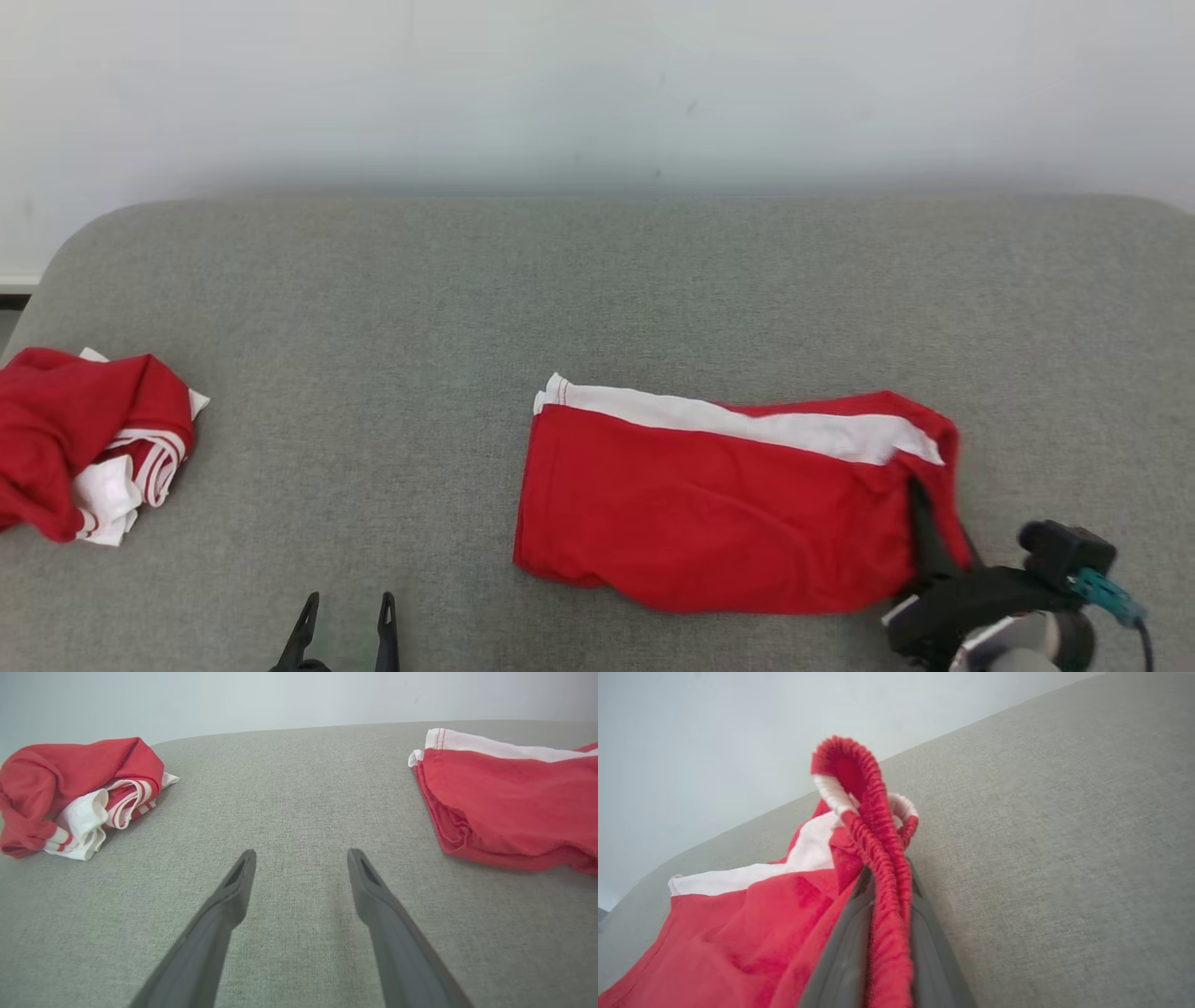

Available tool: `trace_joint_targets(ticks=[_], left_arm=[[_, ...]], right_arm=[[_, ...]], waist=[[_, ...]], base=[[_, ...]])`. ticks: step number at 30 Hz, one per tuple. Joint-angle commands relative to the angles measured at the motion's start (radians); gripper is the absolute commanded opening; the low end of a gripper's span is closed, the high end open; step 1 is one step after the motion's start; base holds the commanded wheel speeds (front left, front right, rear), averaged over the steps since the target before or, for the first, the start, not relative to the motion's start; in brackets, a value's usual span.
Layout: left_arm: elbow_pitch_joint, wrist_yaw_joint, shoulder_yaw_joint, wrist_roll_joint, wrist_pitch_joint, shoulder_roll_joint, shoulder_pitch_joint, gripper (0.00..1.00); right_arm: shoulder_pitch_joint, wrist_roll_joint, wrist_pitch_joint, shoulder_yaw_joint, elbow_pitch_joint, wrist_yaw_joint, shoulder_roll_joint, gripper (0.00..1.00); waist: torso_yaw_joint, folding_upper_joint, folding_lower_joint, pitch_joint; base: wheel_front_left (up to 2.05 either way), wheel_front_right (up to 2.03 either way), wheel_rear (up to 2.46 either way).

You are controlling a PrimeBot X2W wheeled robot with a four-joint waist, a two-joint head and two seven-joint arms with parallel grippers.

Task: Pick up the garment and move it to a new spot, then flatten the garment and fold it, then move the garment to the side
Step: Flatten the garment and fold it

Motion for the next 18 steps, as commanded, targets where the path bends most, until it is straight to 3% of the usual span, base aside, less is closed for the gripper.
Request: trace_joint_targets(ticks=[1, 9, 13, 18], left_arm=[[-0.003, 0.001, -0.001, 0.007, -0.003, -0.001, 0.009, 1.0], [-0.004, 0.007, -0.019, -0.011, -0.003, -0.001, 0.011, 1.0], [-0.002, 0.013, -0.033, -0.019, -0.003, -0.001, 0.007, 1.0], [0.001, 0.013, -0.049, -0.024, -0.003, -0.001, 0.002, 1.0]], right_arm=[[-0.014, 0.026, 0.0, 0.034, -0.017, 0.0, 0.006, 0.0], [-0.055, 0.236, 0.051, 0.272, -0.135, 0.001, -0.023, 0.0], [-0.087, 0.282, 0.075, 0.358, -0.156, 0.001, -0.026, 0.0], [-0.138, 0.277, 0.081, 0.436, -0.093, 0.001, 0.0, 0.0]], waist=[[-0.008, -0.0001, 0.0001, -0.004], [0.008, -0.0001, 0.0001, 0.001], [0.036, -0.0001, 0.0001, 0.002], [0.09, -0.0001, 0.0001, 0.002]], base=[[0.0, 0.0, 0.0], [0.0, 0.0, 0.0], [0.0, 0.0, 0.0], [0.0, 0.0, 0.0]])
